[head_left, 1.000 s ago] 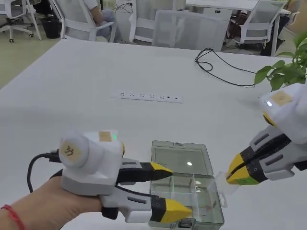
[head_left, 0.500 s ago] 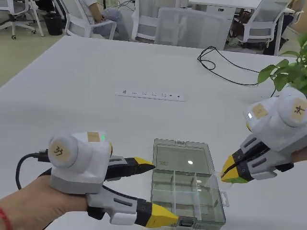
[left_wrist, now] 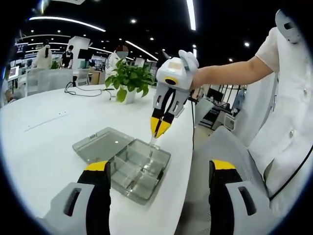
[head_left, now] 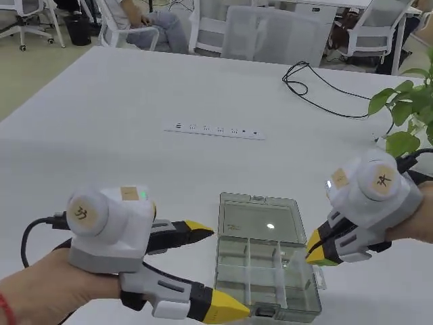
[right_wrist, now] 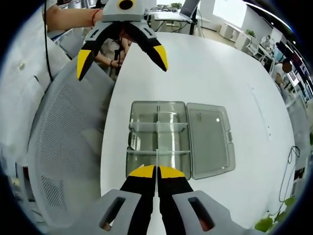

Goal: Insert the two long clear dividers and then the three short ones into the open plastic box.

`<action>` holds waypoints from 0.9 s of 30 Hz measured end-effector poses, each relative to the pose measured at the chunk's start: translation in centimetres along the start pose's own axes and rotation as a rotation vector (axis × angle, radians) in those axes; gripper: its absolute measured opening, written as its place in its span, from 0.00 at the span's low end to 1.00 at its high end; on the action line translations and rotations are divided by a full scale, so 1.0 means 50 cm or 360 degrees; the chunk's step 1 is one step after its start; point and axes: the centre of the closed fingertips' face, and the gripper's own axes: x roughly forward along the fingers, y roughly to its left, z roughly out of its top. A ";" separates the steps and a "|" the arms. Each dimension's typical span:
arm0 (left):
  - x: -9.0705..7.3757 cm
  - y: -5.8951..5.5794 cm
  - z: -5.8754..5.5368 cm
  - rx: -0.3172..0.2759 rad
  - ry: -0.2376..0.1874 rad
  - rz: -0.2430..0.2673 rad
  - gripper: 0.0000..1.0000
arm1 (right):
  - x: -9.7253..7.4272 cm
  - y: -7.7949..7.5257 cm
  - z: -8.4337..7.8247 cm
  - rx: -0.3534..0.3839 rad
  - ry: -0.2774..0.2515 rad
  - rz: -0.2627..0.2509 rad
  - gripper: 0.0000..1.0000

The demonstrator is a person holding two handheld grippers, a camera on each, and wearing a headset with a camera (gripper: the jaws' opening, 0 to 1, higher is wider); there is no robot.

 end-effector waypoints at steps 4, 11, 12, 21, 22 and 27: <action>-0.001 0.001 0.003 -0.0006 -0.0014 0.0003 0.84 | 0.006 -0.002 0.000 0.0012 0.0003 0.0000 0.03; -0.003 0.000 0.004 -0.0009 -0.0022 0.0009 0.83 | 0.017 0.000 -0.004 0.0009 0.0031 0.0011 0.03; -0.003 0.001 0.003 -0.0010 -0.0023 0.0011 0.83 | 0.018 -0.002 -0.004 0.0010 0.0032 0.0011 0.03; -0.003 0.001 0.004 -0.0012 -0.0029 0.0015 0.83 | 0.036 -0.004 -0.015 0.0042 0.0037 0.0049 0.03; -0.003 0.001 0.005 -0.0015 -0.0034 0.0013 0.83 | 0.038 -0.003 -0.015 0.0056 0.0033 0.0054 0.03; -0.004 0.001 0.007 -0.0018 -0.0041 0.0016 0.83 | 0.041 -0.001 -0.016 0.0048 0.0025 0.0055 0.03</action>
